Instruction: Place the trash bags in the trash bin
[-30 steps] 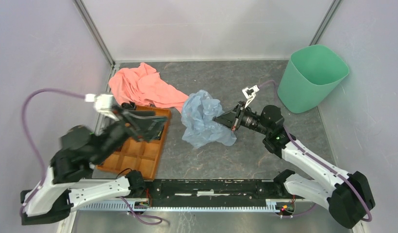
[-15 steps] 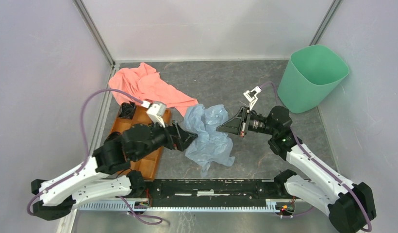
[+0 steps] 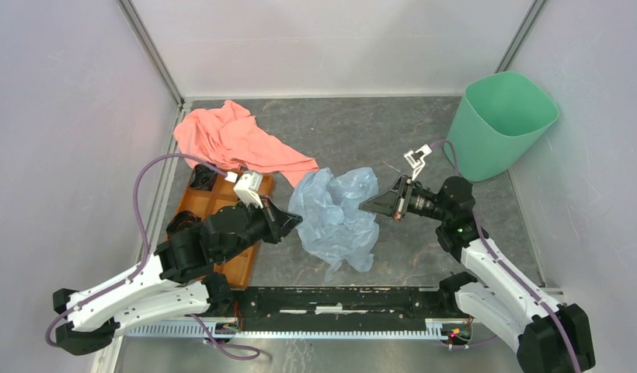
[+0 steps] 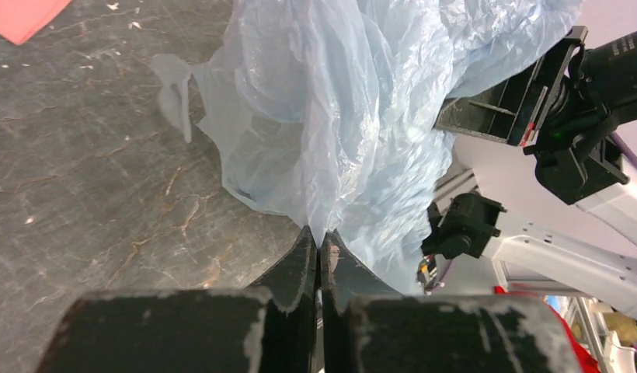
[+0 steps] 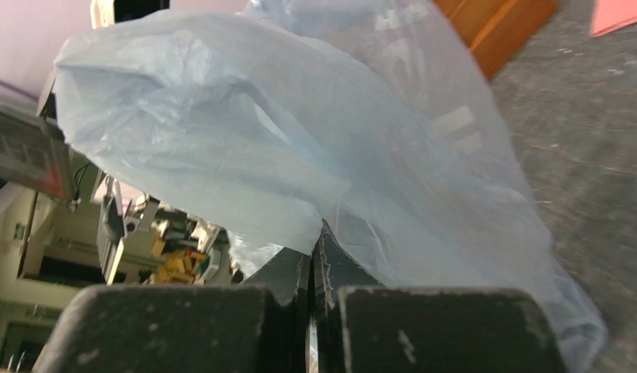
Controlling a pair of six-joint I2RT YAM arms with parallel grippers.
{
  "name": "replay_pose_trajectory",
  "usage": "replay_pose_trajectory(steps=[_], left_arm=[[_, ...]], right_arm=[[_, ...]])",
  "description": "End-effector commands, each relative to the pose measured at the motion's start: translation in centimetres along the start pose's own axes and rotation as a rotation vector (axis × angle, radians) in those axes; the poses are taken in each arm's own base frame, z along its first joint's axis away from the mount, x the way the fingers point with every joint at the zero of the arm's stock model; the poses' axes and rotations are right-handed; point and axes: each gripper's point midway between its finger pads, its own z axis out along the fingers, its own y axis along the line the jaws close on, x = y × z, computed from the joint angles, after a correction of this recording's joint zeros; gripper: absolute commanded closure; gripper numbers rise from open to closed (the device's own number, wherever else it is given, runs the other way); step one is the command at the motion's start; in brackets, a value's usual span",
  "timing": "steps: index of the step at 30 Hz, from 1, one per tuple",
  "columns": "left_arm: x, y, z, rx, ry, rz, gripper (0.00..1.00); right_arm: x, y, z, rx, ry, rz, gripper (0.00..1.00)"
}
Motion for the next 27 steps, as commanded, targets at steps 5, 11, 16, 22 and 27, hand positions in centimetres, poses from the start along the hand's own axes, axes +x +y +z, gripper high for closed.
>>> replay_pose_trajectory(steps=[5,11,16,22,27], left_arm=[[0.3,1.3,-0.5,-0.011,-0.033,-0.08,0.98],[0.5,1.2,-0.4,0.047,-0.073,-0.156,0.98],[2.3,2.0,1.6,0.014,-0.045,-0.186,0.98],[2.5,2.8,2.9,-0.038,-0.043,-0.178,0.98],[2.2,3.7,3.6,-0.081,-0.056,-0.216,0.98]], right_arm=[[-0.2,-7.6,-3.0,0.145,-0.038,0.001,0.99],[-0.8,-15.6,-5.7,0.525,-0.018,-0.143,1.0],[-3.1,-17.5,-9.9,0.832,-0.065,-0.328,0.95],[-4.9,-16.6,-12.2,0.973,-0.051,-0.422,0.64],[-6.2,-15.0,-12.0,0.986,-0.063,-0.481,0.42]])
